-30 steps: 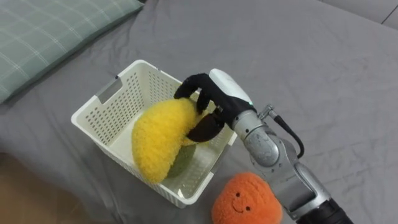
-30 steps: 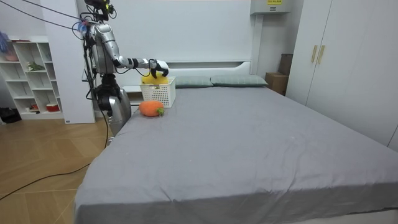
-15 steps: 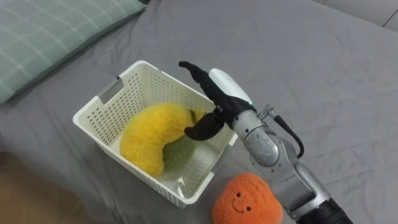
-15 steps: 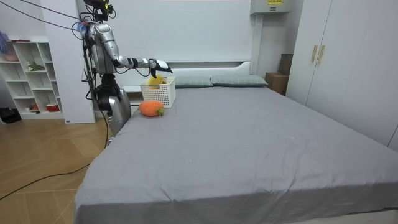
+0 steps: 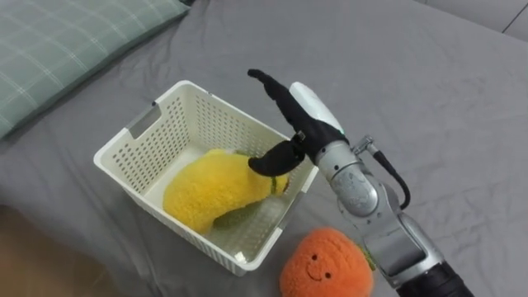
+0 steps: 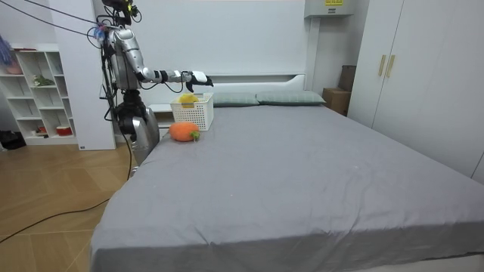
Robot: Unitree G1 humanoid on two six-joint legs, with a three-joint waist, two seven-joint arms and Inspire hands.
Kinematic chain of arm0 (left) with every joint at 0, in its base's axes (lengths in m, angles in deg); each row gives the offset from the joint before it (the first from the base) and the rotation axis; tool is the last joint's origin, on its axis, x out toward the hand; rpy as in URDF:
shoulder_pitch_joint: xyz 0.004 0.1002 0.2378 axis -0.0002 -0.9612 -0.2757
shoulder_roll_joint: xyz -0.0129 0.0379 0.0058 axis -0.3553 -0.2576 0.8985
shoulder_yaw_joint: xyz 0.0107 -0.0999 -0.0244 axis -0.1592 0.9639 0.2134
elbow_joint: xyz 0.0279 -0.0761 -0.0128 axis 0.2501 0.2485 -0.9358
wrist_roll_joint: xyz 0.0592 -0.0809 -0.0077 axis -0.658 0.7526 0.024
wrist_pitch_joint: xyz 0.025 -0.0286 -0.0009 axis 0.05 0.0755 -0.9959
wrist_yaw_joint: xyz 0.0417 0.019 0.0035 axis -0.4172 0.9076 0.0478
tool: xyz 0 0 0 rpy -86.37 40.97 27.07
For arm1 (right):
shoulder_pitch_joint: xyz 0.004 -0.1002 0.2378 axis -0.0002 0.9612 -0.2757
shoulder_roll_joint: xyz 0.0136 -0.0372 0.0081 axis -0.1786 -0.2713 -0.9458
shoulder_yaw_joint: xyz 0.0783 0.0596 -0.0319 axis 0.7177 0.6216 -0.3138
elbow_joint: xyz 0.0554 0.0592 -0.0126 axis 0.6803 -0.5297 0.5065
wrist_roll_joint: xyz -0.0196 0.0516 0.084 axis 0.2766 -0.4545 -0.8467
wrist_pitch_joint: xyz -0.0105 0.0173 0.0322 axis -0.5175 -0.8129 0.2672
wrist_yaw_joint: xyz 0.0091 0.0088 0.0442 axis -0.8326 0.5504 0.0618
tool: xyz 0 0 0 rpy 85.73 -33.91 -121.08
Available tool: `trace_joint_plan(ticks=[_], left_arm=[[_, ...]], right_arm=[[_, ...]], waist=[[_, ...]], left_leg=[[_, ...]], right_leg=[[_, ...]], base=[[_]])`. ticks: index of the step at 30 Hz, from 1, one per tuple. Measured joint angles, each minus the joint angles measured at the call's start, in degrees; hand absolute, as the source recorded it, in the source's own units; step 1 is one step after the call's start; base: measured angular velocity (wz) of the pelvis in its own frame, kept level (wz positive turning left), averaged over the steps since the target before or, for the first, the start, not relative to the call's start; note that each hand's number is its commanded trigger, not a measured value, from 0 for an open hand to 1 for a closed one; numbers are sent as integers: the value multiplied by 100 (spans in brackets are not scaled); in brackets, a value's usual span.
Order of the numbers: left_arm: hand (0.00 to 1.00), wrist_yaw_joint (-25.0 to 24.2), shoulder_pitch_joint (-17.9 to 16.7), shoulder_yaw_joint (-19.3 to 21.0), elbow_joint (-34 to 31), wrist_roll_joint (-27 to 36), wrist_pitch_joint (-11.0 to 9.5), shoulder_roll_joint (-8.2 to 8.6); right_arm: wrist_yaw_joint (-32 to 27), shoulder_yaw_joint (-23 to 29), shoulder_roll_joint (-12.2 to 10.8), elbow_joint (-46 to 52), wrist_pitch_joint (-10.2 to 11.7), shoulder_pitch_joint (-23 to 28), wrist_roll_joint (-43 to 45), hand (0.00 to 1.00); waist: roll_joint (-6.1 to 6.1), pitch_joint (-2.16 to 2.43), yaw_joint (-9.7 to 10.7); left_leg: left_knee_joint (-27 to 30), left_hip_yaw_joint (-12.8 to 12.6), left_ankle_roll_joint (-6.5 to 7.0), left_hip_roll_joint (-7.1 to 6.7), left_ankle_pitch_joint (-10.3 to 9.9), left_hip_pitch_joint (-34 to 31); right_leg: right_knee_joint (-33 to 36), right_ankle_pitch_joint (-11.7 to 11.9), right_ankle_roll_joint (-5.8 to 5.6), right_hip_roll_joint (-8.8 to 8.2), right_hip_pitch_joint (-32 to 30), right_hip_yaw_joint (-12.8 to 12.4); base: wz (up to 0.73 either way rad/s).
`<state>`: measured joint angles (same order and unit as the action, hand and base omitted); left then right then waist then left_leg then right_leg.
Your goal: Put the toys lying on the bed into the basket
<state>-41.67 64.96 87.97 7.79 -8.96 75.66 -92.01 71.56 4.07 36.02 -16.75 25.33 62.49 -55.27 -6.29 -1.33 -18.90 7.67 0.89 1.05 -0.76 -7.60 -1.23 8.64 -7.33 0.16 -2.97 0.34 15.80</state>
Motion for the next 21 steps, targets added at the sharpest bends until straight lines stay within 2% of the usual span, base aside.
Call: trace_joint_plan(ticks=[5,10,13,15,19,21], left_arm=[[0,-36,-7,-1,-1,3,0,10],[0,-85,-10,3,-5,2,0,-1],[0,-180,-20,137,-9,-71,6,22],[0,-203,-62,244,-17,-176,4,50],[0,-191,-125,284,-17,-185,-4,44],[0,-164,-175,346,-17,-170,-6,42]], right_arm=[[-75,258,28,29,81,1,18,0],[-101,526,98,33,113,2,38,0],[-102,761,130,150,113,9,67,0],[-123,944,281,349,155,37,51,0],[-311,1145,449,499,259,49,-2,0],[-383,1237,473,579,264,240,-9,0]], waist=[[47,-31,178],[74,-13,354],[114,22,459],[155,65,488],[166,77,624],[152,106,760]], left_leg=[[10,-50,1,-5,0,11],[11,-65,2,-2,0,8],[13,-91,2,1,0,23],[-2,-159,3,6,-1,78],[-9,-208,6,14,-5,163],[-11,-211,13,18,-29,198]], right_leg=[[8,0,0,-12,13,2],[13,0,0,-10,13,-3],[19,0,0,-12,-6,-30],[25,0,0,-9,5,-122],[23,0,0,-1,71,-144],[21,0,-1,4,118,-145]], base=[[0],[0],[-4],[-15],[-7],[-2]])
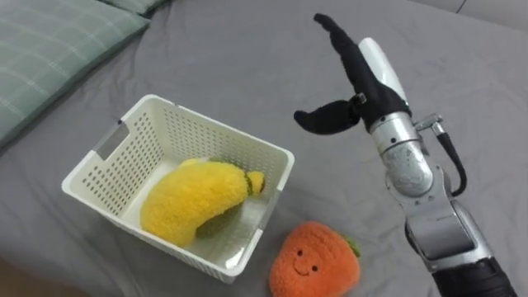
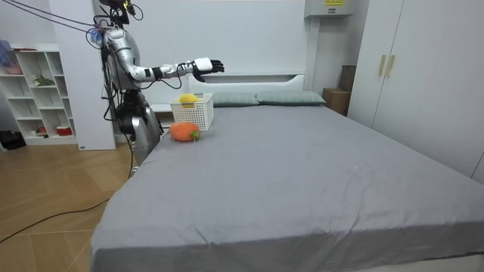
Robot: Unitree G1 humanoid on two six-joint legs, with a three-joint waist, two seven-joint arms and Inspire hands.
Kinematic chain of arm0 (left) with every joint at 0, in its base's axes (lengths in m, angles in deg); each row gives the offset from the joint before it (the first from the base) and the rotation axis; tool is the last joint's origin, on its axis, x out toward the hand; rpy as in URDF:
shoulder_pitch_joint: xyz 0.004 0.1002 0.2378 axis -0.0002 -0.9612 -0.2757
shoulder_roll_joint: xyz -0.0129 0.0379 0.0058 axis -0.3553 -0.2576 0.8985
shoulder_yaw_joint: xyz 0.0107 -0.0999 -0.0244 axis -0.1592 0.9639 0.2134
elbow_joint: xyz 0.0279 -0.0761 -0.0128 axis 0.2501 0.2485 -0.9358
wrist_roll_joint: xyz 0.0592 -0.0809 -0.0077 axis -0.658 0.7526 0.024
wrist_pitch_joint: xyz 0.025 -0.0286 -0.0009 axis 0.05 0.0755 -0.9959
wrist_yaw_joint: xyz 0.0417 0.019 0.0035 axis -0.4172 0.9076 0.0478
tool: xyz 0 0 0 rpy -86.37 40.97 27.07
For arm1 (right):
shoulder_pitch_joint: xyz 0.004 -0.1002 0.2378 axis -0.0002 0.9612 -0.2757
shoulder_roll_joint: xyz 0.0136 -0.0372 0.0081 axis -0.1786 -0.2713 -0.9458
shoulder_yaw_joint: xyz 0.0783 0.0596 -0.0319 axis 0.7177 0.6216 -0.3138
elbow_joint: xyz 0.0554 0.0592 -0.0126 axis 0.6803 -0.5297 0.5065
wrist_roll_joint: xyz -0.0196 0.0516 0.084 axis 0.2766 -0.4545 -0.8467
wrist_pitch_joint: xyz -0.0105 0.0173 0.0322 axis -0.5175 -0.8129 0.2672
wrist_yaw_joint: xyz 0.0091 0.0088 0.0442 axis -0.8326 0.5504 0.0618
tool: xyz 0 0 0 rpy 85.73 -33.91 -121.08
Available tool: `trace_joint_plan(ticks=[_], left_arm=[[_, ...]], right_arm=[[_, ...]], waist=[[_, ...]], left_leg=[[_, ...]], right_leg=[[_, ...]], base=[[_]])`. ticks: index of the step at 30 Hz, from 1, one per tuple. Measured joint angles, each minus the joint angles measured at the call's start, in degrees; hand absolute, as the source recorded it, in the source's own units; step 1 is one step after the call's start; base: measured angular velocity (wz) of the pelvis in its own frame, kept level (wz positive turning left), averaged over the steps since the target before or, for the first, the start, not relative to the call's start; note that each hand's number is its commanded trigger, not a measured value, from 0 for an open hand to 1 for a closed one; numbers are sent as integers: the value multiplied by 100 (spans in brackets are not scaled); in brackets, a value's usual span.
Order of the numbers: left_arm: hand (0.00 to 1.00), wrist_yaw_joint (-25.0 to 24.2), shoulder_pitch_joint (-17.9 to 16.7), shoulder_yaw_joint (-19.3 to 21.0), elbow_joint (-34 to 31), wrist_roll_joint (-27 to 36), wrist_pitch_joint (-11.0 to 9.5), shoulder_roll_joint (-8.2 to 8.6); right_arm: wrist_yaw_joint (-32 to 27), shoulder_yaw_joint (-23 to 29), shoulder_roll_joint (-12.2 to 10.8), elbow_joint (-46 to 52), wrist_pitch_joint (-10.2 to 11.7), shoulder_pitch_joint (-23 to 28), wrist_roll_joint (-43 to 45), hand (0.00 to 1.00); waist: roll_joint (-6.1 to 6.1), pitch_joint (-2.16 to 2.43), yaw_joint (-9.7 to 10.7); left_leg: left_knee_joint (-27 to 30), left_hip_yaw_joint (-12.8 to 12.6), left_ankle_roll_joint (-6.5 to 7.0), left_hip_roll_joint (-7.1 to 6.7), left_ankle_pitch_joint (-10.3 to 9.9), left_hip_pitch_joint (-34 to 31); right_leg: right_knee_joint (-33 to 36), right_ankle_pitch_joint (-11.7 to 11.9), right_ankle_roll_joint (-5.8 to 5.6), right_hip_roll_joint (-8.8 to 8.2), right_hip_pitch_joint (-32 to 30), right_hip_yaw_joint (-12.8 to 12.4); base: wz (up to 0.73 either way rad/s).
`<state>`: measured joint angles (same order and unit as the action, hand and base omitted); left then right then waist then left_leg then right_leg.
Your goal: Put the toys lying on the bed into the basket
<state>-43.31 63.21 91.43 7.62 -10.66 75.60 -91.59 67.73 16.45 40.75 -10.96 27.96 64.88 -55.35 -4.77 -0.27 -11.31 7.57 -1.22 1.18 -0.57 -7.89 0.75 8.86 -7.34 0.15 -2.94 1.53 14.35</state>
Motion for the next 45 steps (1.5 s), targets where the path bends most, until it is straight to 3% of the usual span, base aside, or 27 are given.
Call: trace_joint_plan(ticks=[6,15,18,24,27,29,33,42,45], left_arm=[[0,103,-94,7,57,185,-1,-7],[0,121,-157,40,89,231,-22,-11],[0,130,-186,34,86,234,-90,-2],[0,230,-204,-7,87,239,-111,3],[0,272,-229,-15,87,235,-144,7],[0,343,-228,-15,86,235,-156,16],[0,423,-197,-210,87,237,-191,7],[0,383,-131,-384,91,251,-222,16],[0,394,-119,-442,91,253,-241,8]], right_arm=[[-38,110,5,162,-2,695,-230,0],[-50,412,5,163,65,828,-209,0],[-58,529,5,160,167,1075,-232,0],[-142,536,5,98,171,1298,-342,0],[-253,531,4,-14,233,1466,-343,0],[-274,529,2,-231,294,1634,-323,0],[-283,507,-8,-895,296,1772,-326,0],[-314,278,-43,-1108,348,1885,-410,0],[-316,176,-212,-1634,409,1875,-429,0]], waist=[[-10,12,168],[15,12,361],[17,16,376],[48,-4,493],[65,-5,508],[48,28,503],[84,20,507],[110,18,497],[97,24,489]], left_leg=[[15,-52,16,-4,-42,96],[14,-294,28,17,-67,203],[8,-329,33,18,-72,220],[5,-340,28,24,-87,212],[4,-342,24,29,-96,240],[0,-342,26,28,-99,251],[10,-347,32,24,-104,175],[7,-365,32,24,-103,161],[7,-338,32,20,-104,122]], right_leg=[[20,-3,-8,-6,103,-56],[89,-4,-16,14,52,-350],[84,-2,-21,17,52,-388],[80,-4,-24,29,32,-416],[70,-4,-24,38,38,-442],[73,-5,-26,38,40,-448],[91,-7,-29,36,-33,-484],[71,-11,-34,41,-40,-481],[58,-13,-37,37,-55,-443]], base=[[-4],[-15],[-6],[-1],[-4],[0],[-1],[0],[4]])
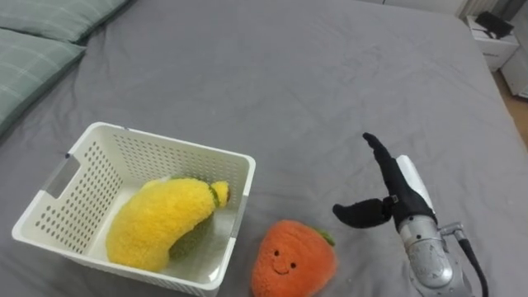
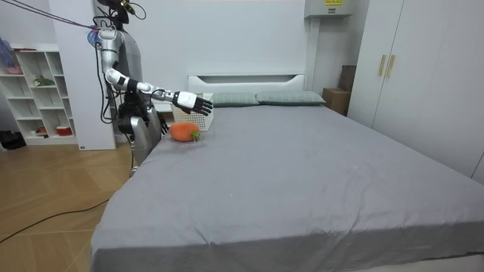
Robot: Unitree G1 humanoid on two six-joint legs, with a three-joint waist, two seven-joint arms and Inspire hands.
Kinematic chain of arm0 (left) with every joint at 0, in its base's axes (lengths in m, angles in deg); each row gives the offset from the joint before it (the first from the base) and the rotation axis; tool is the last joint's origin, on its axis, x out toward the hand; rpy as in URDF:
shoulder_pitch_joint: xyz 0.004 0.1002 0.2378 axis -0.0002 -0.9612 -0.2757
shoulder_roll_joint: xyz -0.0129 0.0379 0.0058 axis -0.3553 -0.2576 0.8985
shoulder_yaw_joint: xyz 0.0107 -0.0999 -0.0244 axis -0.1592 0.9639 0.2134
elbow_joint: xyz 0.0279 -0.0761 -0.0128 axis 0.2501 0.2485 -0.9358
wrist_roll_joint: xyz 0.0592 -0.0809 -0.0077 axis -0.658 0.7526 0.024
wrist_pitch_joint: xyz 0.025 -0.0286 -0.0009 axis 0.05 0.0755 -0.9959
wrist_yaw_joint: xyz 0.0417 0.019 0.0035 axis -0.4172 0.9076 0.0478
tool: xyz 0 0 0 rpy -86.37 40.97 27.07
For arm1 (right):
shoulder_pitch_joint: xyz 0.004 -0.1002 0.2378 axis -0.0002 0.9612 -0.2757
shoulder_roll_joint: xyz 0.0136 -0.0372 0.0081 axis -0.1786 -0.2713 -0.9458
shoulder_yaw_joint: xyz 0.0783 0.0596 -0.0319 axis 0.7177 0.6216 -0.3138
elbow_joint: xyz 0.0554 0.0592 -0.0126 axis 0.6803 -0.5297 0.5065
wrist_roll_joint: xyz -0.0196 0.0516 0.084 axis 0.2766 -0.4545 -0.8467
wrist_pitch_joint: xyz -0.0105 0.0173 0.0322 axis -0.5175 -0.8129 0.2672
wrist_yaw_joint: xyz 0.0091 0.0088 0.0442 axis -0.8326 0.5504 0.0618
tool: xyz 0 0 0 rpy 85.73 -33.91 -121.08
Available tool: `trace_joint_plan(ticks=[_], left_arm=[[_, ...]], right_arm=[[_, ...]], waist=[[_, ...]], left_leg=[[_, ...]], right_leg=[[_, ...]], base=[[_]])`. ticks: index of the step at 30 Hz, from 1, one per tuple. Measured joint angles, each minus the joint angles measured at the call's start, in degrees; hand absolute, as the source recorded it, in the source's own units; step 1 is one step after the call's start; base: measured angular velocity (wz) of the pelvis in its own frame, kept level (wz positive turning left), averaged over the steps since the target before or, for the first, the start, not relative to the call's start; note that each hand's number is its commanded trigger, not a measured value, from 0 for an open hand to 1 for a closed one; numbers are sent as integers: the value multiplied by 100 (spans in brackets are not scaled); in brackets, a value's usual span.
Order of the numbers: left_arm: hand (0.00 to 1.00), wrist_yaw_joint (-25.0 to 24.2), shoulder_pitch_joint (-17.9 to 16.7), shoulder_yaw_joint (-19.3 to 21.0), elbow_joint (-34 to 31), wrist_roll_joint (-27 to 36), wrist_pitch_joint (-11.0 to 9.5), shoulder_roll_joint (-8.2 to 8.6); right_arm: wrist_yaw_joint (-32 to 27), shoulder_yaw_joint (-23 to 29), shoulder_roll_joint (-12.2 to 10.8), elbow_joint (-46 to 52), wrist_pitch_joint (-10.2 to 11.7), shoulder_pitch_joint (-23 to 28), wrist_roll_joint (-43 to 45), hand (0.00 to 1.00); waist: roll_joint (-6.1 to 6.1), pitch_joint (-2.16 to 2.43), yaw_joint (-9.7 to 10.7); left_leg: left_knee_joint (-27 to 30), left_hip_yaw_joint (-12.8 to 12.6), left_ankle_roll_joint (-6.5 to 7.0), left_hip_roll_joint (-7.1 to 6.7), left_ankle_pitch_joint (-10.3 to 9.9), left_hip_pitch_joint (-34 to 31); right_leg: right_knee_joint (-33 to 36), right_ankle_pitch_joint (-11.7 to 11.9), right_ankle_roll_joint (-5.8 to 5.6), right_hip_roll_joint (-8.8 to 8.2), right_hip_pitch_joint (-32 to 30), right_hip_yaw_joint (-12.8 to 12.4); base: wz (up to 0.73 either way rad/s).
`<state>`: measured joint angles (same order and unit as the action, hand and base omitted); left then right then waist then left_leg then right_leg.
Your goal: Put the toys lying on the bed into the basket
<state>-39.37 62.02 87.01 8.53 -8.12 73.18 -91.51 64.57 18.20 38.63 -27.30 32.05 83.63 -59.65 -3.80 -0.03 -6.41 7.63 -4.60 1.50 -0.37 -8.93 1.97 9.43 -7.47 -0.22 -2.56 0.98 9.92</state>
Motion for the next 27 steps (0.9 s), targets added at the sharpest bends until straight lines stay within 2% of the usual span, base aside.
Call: trace_joint_plan(ticks=[3,6,7,9,14,27], left_arm=[[0,1,-9,-33,-6,107,-18,3],[0,2,-10,-34,-1,187,-41,10],[0,2,-11,-34,-1,187,-57,11],[0,1,10,-42,27,191,-127,12],[0,4,111,-201,142,211,-250,9],[0,2,210,-261,128,313,-287,43]], right_arm=[[5,-58,-194,-525,12,-4,-24,0],[25,-110,-293,-911,13,-1,-25,0],[25,-110,-301,-955,21,-2,-25,0],[15,-115,-307,-1336,214,-110,-60,0],[-69,-272,-259,-1697,391,-151,-463,0],[-234,-674,-278,-1826,569,-186,-443,0]], waist=[[9,4,-1],[32,-9,-8],[34,-10,-10],[47,-15,-12],[81,-27,-22],[110,-24,-32]], left_leg=[[17,16,2,-8,1,-126],[13,19,2,-10,1,-185],[10,19,2,-10,1,-198],[9,21,2,-9,1,-250],[2,63,2,-8,1,-356],[91,215,2,-22,2,-701]], right_leg=[[-56,4,-7,-5,-69,41],[-70,8,-10,-2,-126,43],[-70,8,-10,-3,-139,44],[-73,11,-10,-3,-179,52],[-73,12,-9,-8,-277,113],[-71,17,-2,-28,-505,285]], base=[[8],[0],[0],[0],[3],[6]])
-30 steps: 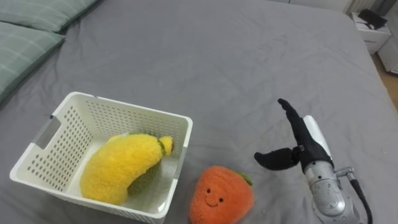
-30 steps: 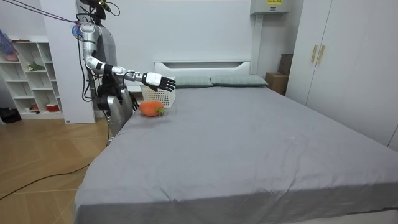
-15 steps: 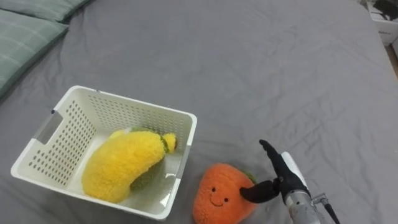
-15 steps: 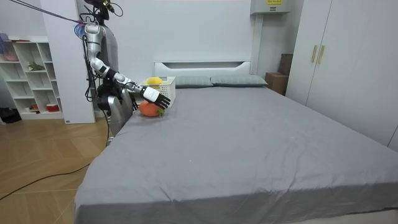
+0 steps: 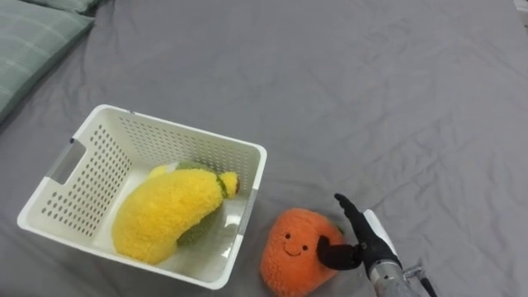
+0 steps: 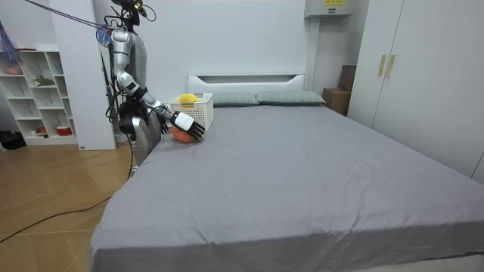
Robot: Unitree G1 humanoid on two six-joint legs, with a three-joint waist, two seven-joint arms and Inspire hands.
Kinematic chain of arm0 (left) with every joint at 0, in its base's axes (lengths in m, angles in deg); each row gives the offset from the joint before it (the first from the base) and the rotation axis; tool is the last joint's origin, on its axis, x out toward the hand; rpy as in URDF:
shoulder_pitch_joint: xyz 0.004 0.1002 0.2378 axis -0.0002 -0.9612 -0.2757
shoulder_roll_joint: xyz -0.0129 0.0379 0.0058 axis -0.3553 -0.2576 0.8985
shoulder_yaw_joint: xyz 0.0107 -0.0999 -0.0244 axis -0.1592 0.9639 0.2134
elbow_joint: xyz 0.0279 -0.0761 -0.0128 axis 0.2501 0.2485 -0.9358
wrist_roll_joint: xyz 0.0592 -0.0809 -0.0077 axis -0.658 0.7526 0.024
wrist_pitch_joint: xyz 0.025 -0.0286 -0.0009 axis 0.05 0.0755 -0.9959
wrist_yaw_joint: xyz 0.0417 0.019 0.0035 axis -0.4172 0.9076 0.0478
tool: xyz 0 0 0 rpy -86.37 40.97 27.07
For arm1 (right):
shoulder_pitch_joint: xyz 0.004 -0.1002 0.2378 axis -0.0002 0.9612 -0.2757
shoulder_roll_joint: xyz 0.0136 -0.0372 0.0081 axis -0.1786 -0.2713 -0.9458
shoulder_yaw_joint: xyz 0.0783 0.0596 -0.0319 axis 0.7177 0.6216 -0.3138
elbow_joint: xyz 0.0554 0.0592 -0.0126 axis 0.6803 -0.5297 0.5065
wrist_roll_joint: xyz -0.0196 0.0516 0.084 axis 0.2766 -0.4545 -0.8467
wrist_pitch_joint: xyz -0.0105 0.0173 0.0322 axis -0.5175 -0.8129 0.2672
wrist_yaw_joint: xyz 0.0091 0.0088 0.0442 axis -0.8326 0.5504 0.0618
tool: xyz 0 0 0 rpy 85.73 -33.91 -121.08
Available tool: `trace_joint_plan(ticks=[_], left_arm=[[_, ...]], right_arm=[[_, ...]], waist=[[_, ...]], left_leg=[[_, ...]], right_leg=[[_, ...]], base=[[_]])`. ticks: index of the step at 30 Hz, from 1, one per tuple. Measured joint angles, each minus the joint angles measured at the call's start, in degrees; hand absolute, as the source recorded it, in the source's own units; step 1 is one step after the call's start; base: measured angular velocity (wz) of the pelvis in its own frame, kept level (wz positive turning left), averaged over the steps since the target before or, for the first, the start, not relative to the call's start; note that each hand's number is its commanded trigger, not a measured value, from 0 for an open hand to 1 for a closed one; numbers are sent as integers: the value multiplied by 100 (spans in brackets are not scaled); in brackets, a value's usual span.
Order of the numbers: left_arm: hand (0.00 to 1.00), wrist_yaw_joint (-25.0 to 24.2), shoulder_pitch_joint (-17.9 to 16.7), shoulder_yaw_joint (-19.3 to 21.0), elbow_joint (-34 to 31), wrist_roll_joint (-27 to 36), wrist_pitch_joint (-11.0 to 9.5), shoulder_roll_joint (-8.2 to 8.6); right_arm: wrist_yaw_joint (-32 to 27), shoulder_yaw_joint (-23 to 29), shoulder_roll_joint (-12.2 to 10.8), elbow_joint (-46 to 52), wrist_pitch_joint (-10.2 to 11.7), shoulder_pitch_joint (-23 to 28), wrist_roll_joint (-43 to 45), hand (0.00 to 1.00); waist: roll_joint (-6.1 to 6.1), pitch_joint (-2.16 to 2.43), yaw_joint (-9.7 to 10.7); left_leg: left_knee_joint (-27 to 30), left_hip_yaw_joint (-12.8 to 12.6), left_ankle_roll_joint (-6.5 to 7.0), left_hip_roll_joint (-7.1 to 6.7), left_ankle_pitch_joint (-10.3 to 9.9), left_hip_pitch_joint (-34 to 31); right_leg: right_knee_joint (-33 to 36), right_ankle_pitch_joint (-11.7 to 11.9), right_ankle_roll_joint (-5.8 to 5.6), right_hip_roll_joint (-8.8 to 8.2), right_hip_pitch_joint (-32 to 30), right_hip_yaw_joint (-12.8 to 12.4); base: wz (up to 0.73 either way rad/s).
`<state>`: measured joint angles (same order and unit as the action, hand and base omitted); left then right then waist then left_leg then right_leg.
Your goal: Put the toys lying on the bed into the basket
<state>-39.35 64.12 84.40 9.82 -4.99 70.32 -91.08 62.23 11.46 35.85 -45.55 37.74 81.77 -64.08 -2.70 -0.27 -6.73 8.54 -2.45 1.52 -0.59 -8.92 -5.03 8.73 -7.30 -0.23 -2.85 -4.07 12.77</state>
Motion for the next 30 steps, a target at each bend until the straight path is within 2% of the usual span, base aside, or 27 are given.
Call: trace_joint_plan(ticks=[12,15,21,30], left_arm=[[0,-65,33,11,12,1,-64,11],[0,-75,27,14,12,5,-92,8],[0,-46,16,23,0,10,-91,-14],[0,-66,16,21,6,42,-87,-46]], right_arm=[[221,-197,-17,-139,-11,-56,72,0],[301,-252,-43,-264,-19,-86,73,0],[374,-334,-43,-300,-112,-319,351,0],[542,-443,9,-101,-266,-340,568,0]], waist=[[-49,-5,-49],[-85,-15,-140],[-180,-54,-159],[-218,-35,-230]], left_leg=[[15,59,-1,-2,1,-135],[22,97,-4,-2,3,-159],[38,134,-9,-3,6,-175],[43,120,-9,0,6,-144]], right_leg=[[5,5,8,-2,-91,62],[0,7,12,-3,-101,118],[-10,7,12,-2,-103,170],[-9,9,15,-2,-99,158]], base=[[2],[4],[3],[0]])
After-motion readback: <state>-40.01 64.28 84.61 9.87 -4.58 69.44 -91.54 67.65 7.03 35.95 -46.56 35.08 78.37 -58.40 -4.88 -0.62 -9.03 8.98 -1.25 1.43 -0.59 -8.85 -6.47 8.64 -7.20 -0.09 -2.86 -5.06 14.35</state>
